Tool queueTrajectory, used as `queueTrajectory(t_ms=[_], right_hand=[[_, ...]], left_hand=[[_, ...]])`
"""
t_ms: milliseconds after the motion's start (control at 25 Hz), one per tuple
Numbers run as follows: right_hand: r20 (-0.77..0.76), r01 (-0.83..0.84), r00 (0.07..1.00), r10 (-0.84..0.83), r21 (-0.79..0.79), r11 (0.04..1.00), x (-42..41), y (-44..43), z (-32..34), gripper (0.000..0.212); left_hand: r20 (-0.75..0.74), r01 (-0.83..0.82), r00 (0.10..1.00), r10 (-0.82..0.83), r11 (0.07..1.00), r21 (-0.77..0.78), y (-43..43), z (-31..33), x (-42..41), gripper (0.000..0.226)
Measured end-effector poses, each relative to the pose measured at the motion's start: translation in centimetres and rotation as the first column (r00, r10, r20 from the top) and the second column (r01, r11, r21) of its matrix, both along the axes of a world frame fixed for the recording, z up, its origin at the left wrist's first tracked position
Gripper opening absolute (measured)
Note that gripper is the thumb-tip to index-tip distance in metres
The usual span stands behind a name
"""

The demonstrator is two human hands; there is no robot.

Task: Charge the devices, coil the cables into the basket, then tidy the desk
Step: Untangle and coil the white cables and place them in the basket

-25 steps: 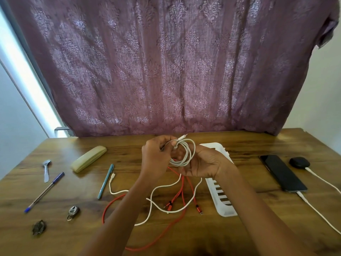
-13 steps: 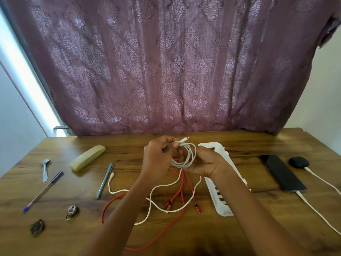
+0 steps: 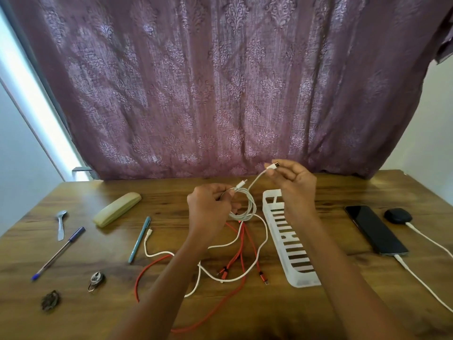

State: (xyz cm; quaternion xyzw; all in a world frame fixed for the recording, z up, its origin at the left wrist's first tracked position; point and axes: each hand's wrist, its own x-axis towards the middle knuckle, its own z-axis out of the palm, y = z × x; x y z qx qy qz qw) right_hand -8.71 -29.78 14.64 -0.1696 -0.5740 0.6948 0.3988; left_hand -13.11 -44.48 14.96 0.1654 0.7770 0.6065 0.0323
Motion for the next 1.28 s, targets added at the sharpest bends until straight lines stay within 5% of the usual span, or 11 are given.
queueTrajectory(t_ms=[240,360,520,680,760,840,1000,1160,1280], right_hand=[[-0.021,-0.049,0.997,0.071,0.54,0.84,0.7,-2.9,0.5,0.019],[-0.064,0.02,0.997,0.043,0.758,0.651,0.8,-3.9,-0.5,0.02],[-0.092,0.045,0.994,0.063,0.849,0.527,0.7,-3.9,-2.3,0.028],[-0.118,0.087,0.992,0.032,0.867,0.491,0.8,-4.5,-2.8,0.023],[-0.114,0.112,0.993,-0.029,0.838,0.534,0.6,-4.4,-2.6,0.02],[-0.052,0.104,0.994,-0.096,0.714,0.692,0.7,-4.7,-2.2,0.014],[0.123,0.06,0.988,-0.092,0.236,0.97,1.0,-5.2,-1.4,0.038],[0.165,-0.029,0.986,0.018,0.062,0.998,1.1,-4.9,-1.2,0.057],[0.193,0.045,0.978,-0.08,0.183,0.982,1.1,-4.1,-1.4,0.032]], left_hand=[[-0.063,-0.093,0.994,0.088,0.993,-0.07,0.9,0.3,0.1,0.01],[0.041,-0.132,0.991,0.131,0.991,0.025,1.1,0.3,-0.4,0.01],[0.28,-0.099,0.959,0.037,0.973,0.209,0.5,0.2,-1.2,0.012],[0.282,-0.061,0.959,-0.023,0.956,0.286,0.2,0.3,-1.0,0.016],[0.276,-0.03,0.959,-0.065,0.945,0.327,0.2,0.7,-0.6,0.016],[0.254,0.004,0.962,-0.104,0.931,0.366,0.2,1.0,-0.3,0.016],[0.23,0.02,0.965,-0.127,0.907,0.42,0.4,1.4,0.3,0.017],[0.288,-0.008,0.951,-0.116,0.918,0.396,0.3,0.9,0.2,0.019],[0.318,0.027,0.936,-0.153,0.93,0.368,0.1,0.9,0.0,0.022]])
